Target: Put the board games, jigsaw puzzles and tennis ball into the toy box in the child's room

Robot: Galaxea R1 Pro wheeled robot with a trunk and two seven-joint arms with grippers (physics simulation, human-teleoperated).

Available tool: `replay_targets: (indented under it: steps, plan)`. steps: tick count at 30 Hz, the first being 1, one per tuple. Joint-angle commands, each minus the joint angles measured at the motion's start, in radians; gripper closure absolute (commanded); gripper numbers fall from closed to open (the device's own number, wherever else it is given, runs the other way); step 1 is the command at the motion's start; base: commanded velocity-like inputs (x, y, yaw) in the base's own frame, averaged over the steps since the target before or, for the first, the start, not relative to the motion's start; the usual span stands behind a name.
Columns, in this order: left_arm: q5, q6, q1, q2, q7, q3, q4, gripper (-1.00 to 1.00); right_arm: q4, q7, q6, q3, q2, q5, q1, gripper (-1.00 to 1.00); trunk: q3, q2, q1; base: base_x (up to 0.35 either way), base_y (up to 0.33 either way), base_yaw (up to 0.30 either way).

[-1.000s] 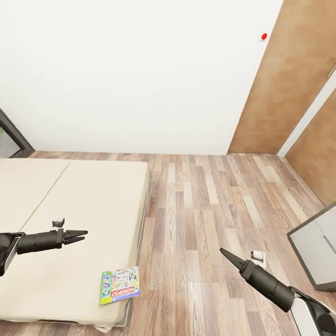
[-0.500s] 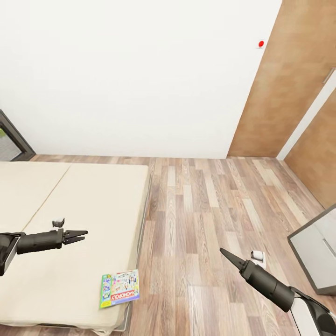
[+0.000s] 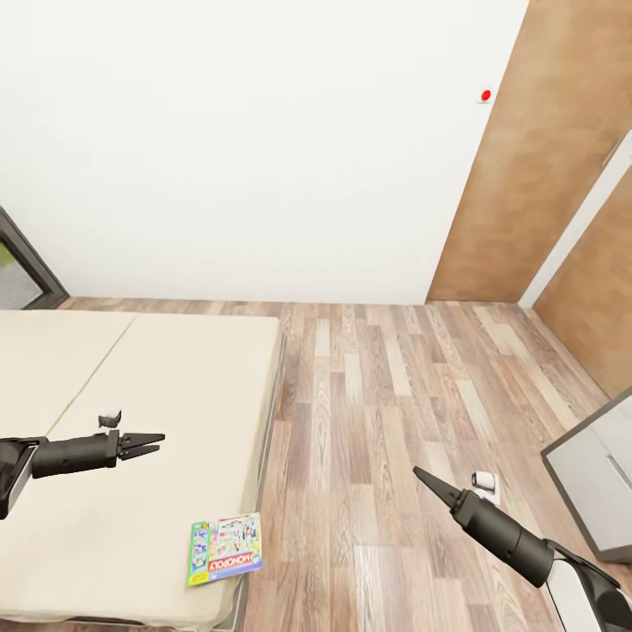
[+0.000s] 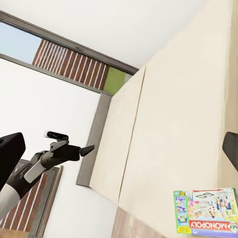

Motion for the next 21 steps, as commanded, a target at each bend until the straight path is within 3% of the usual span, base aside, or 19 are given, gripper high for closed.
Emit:
replay_targets:
  steps: [1,21]
  plan:
    - [-0.011,0.011,-0.001,-0.001,-0.008,0.004,-0.001,-1.00,0.000,0.001,0.006,-0.001,0.000,-0.003,-0.001,-1.00,0.000,-0.002,0.001,0.000,0.000,0.000]
    - [-0.011,0.011,-0.001,-0.001,-0.008,0.003,-0.001,-1.00,0.000,0.001,0.006,-0.001,0.000,-0.004,-0.001,-1.00,0.033,-0.002,0.001,0.000,0.000,0.000]
